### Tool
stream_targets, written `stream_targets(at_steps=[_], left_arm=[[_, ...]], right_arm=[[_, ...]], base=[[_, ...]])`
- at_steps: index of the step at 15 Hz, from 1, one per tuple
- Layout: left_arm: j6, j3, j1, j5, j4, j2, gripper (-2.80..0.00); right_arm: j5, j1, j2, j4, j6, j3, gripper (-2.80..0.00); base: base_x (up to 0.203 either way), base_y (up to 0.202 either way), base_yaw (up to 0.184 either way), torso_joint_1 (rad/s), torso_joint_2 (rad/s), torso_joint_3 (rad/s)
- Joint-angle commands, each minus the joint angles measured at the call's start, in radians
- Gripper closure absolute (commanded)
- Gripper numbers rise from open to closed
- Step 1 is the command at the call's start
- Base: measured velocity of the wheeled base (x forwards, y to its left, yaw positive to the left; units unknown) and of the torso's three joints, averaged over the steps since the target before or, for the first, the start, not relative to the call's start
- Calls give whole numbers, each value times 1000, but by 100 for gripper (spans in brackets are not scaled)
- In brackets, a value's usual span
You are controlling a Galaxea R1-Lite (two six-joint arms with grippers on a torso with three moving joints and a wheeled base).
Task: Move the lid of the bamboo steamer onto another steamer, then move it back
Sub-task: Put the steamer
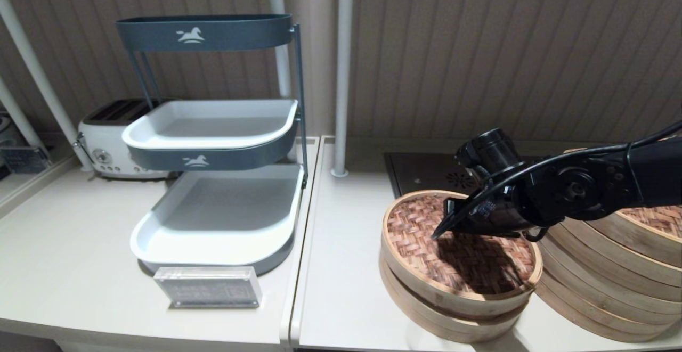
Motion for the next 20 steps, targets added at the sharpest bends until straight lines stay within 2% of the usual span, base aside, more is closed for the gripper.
stream_targets(at_steps=[1, 9, 20], left_arm=[[0, 28, 0, 0, -2, 0, 0], [0, 28, 0, 0, -1, 0, 0], [0, 28, 0, 0, 0, 0, 0]], right_arm=[[-1, 4, -18, 0, 3, 11, 0], [5, -7, 21, -57, 3, 36, 0], [2, -5, 18, -59, 3, 64, 0]], base=[[0, 0, 0, 0, 0, 0], [0, 0, 0, 0, 0, 0], [0, 0, 0, 0, 0, 0]])
